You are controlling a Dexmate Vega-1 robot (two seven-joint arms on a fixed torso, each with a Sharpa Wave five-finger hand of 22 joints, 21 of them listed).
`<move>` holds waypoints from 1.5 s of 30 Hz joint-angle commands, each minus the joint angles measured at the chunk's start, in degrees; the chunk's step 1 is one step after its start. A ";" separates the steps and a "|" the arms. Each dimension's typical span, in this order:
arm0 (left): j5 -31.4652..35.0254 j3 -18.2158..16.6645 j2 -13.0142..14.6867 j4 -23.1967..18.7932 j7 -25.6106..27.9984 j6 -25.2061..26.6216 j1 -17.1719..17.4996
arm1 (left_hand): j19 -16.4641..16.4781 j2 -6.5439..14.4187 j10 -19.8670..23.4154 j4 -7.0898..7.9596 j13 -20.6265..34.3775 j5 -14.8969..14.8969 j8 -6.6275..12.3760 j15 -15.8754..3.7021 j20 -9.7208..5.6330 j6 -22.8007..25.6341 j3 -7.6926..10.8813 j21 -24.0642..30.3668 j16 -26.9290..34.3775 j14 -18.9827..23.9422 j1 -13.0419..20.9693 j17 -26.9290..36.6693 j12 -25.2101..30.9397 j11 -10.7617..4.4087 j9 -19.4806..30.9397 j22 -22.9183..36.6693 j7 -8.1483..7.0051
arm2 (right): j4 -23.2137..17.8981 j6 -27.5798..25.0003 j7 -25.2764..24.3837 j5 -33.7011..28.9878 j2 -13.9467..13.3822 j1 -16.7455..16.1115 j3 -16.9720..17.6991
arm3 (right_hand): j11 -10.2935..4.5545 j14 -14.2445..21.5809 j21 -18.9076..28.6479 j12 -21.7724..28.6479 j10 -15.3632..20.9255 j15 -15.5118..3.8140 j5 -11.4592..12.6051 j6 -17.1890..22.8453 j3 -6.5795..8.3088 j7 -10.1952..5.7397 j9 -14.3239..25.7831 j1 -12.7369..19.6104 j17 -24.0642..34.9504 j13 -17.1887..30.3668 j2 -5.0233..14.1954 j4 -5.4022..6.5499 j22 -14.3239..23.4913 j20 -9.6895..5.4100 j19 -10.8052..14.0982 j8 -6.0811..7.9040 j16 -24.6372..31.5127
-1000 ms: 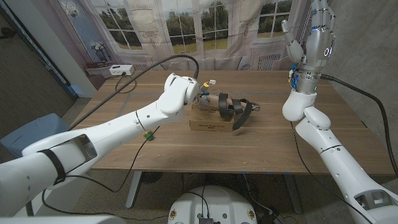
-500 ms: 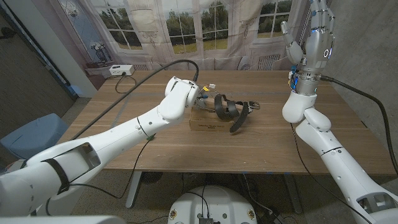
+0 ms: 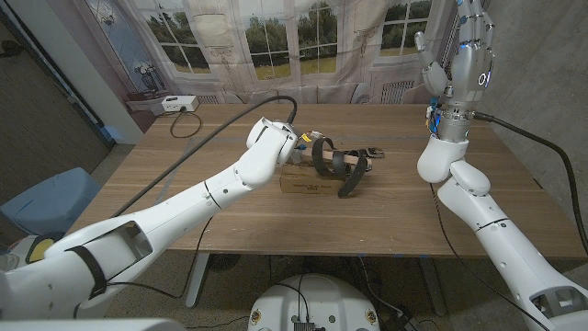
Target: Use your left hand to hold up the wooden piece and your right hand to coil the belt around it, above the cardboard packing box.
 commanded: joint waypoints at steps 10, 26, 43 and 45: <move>2.67 -3.41 -1.50 0.99 -3.38 -9.63 0.67 | -21.95 -4.34 -22.27 1.82 -9.68 1.65 -13.50 6.55 10.99 -20.81 -8.30 -19.49 -18.54 -31.64 -3.33 -5.27 -21.28 2.38 -2.54 -0.18 -5.87 | 0.03 -1.53 0.00 0.45 -1.27 0.91 -1.39 | -0.19 0.63 -0.45 0.20 0.99 -2.55 0.75 0.67 -0.59 0.05 0.00 -0.45 -0.29 -0.18 0.06 -0.02 0.19 -0.12 0.76 -0.02 0.42; -21.70 -19.20 4.25 -7.76 20.59 -7.37 9.37 | -35.16 -1.56 -36.96 3.78 -12.48 -2.64 -22.17 12.88 11.22 -31.31 -14.49 -32.70 -26.47 -48.05 -10.05 -5.25 -32.48 5.09 -2.85 -0.08 -8.88 | 0.65 -6.63 0.00 0.99 -2.60 4.43 -7.12 | -0.04 0.70 -0.98 0.19 1.44 -2.59 1.12 1.36 -0.83 0.11 0.00 -0.68 -0.81 -0.41 0.14 -0.12 0.21 -0.10 1.17 0.08 0.32; -64.03 -23.40 11.94 1.77 18.51 -14.47 1.66 | -51.62 -4.22 -50.33 2.19 -12.10 2.85 -22.81 17.75 11.17 -42.67 -26.19 -45.90 -28.20 -64.31 -13.10 -4.44 -38.53 9.93 -2.76 0.62 -6.30 | -0.86 -11.39 0.00 -2.21 -1.10 5.41 -10.67 | -0.28 1.14 -1.46 0.16 1.74 -2.73 1.41 1.52 -1.03 0.09 0.00 -0.91 -1.24 -0.58 0.26 -0.15 0.22 -0.13 1.49 0.00 0.40; -66.04 -24.07 12.82 1.25 22.78 -14.65 3.00 | -51.80 -3.64 -49.82 3.34 -12.06 3.22 -22.58 18.25 11.19 -42.37 -27.25 -46.27 -27.60 -63.60 -15.02 -4.34 -38.20 10.32 -2.77 0.74 -6.03 | -1.44 -12.20 0.07 -1.69 -1.82 5.53 -11.19 | -0.43 1.19 -1.52 0.15 1.77 -2.79 1.46 1.58 -1.06 0.03 0.00 -0.94 -1.31 -0.61 0.29 -0.16 0.22 -0.13 1.57 0.01 0.41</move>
